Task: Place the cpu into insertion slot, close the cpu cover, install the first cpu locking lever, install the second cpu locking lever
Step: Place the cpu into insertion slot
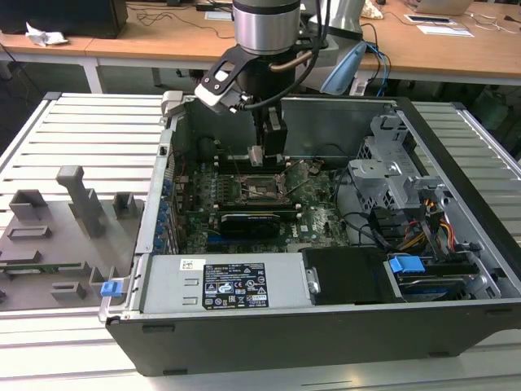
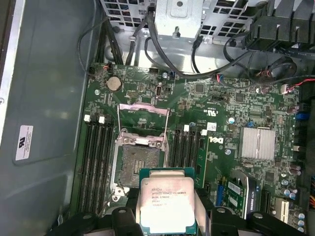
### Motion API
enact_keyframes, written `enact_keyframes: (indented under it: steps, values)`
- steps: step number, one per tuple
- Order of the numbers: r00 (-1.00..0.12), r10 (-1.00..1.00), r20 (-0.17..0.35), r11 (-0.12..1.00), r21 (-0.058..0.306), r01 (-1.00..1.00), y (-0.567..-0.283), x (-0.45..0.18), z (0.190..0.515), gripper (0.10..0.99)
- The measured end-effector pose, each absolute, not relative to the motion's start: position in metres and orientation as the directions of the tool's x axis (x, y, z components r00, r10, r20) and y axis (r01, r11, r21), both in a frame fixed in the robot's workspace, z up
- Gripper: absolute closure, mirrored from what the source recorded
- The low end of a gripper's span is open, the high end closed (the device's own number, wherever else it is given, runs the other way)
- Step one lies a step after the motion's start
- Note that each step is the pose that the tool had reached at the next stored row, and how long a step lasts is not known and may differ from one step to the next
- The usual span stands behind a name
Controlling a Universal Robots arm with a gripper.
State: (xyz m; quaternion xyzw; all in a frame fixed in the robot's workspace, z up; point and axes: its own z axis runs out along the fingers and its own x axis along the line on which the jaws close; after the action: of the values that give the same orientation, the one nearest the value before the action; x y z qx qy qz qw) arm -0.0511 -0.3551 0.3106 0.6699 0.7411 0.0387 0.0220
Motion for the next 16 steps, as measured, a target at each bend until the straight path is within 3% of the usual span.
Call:
enact_keyframes:
  steps: [16]
  values:
    - [-0.099, 0.995, 0.020, 0.097, 0.085, 0.992, -0.355, -0.052, 0.297, 0.557]
